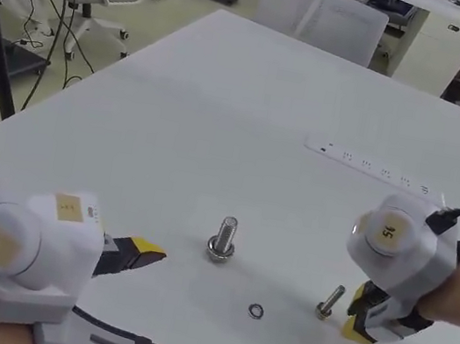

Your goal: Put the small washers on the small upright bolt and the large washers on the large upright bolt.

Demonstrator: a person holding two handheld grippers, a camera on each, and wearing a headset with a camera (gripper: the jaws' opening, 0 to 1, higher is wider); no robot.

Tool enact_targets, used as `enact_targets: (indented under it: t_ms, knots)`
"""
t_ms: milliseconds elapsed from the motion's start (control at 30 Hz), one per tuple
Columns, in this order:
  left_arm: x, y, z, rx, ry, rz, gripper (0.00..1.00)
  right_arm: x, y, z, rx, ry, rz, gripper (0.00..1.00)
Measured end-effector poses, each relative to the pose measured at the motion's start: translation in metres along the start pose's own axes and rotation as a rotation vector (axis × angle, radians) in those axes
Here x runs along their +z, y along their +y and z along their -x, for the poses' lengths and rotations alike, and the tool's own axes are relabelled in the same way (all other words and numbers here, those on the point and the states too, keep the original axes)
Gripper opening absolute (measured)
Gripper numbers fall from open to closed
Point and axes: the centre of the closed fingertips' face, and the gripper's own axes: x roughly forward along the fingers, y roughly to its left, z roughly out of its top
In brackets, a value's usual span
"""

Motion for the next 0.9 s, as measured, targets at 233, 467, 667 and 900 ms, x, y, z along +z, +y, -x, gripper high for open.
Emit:
enact_targets:
  t_ms: [233,467,667,900]
  knots:
    - [0.003,-0.001,-0.001,-0.008,-0.004,-0.005,0.81,-0.001,0.014,0.003,0.013,-0.006,-0.01,0.18]
    - [0.005,-0.002,-0.001,-0.013,-0.008,-0.011,0.81,0.006,0.031,0.006,0.03,-0.016,0.003,0.18]
    - [0.007,-0.003,-0.001,-0.015,-0.012,-0.016,0.81,0.02,0.043,0.009,0.053,-0.032,0.024,0.18]
    - [0.009,-0.004,0.0,-0.014,-0.017,-0.017,0.81,0.04,0.05,0.01,0.069,-0.05,0.058,0.18]
